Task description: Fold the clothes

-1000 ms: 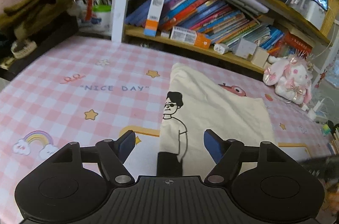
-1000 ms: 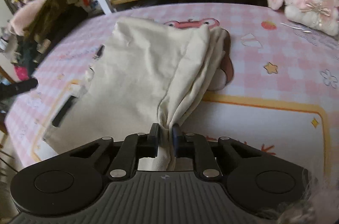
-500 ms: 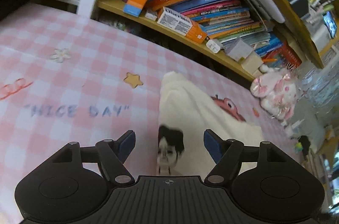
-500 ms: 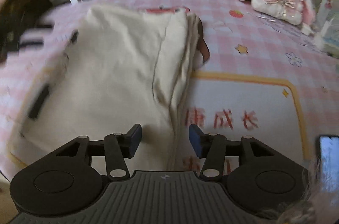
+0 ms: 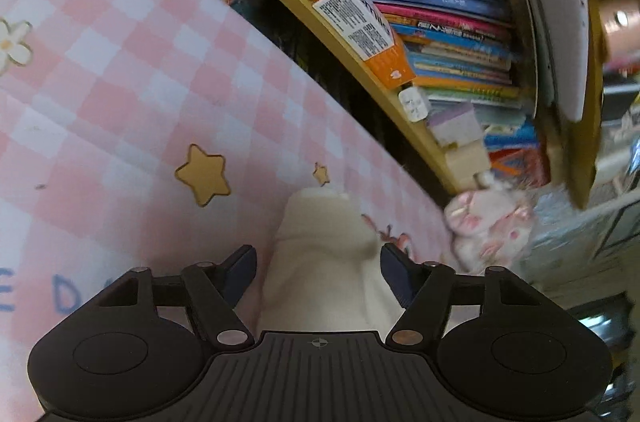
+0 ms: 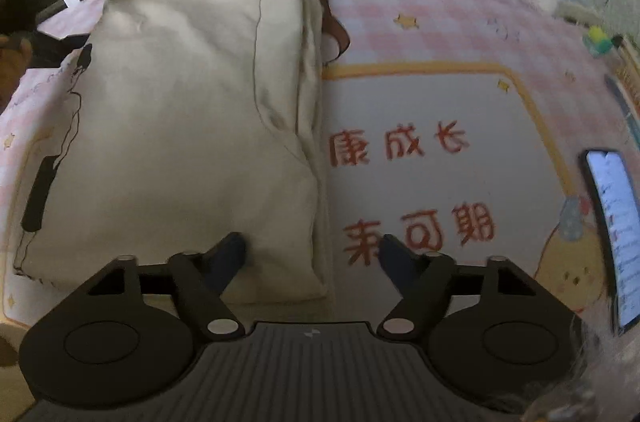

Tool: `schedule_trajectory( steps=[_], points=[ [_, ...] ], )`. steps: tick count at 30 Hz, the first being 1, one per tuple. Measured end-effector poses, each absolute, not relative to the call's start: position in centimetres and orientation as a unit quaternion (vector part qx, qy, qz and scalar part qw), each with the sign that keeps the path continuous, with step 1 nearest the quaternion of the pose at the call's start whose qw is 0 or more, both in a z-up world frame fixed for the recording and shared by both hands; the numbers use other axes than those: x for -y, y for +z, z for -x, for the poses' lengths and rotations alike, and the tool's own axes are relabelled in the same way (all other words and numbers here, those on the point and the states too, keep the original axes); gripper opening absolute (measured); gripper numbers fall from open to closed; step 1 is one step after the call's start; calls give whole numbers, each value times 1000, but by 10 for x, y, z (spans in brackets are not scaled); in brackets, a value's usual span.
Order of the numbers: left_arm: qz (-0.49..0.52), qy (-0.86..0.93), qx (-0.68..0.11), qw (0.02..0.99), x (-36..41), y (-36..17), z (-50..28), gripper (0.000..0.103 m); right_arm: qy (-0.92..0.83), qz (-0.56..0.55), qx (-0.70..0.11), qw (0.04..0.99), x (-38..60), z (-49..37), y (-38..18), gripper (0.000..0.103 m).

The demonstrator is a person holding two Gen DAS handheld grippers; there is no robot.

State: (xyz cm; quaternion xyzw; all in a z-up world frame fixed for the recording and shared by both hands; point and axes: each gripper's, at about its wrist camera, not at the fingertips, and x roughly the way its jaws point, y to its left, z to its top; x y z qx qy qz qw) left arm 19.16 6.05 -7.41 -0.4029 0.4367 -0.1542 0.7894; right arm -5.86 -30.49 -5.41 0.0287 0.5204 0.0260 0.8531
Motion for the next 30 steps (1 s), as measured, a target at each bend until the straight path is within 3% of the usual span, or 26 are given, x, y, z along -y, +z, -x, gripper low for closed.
schedule_trajectory(
  steps=[1, 3, 6, 8, 11, 12, 15, 18, 20, 21, 26, 28, 30],
  points=[
    [402, -157, -438, 789, -59, -75, -193, 13, 26, -29, -521, 853, 304, 59, -54, 64],
    [359, -184, -409, 819, -50, -60, -184, 5, 29, -28, -521, 852, 302, 59, -54, 61],
    [176, -248, -315, 899, -19, -18, -153, 6, 25, -30, -521, 852, 303, 59, -54, 61],
    [145, -223, -338, 903, -15, -24, -160, 16, 22, -31, -521, 853, 302, 59, -54, 61],
    [220, -180, -415, 864, -36, -55, -186, 22, 17, -33, -523, 851, 301, 59, -54, 61],
    [255, -172, -433, 847, -45, -64, -193, 28, 16, -33, -525, 850, 301, 58, -54, 61],
    [279, -179, -425, 842, -54, -66, -191, 32, 14, -34, -526, 850, 300, 58, -53, 62],
    [276, -189, -416, 846, -52, -68, -188, 25, 11, -36, -525, 850, 299, 60, -53, 62],
    [260, -190, -411, 853, -49, -69, -187, 9, 10, -36, -525, 850, 298, 60, -53, 62],
    [250, -191, -408, 857, -47, -69, -187, 9, 10, -37, -525, 850, 299, 59, -54, 62],
    [223, -158, -421, 865, -43, -71, -188, 18, 10, -36, -522, 852, 299, 59, -56, 63],
    [217, -153, -419, 868, -45, -66, -185, 28, 12, -36, -520, 853, 300, 59, -56, 64],
    [198, -146, -402, 882, -45, -53, -176, 29, 14, -35, -518, 854, 300, 60, -56, 66]
  ],
)
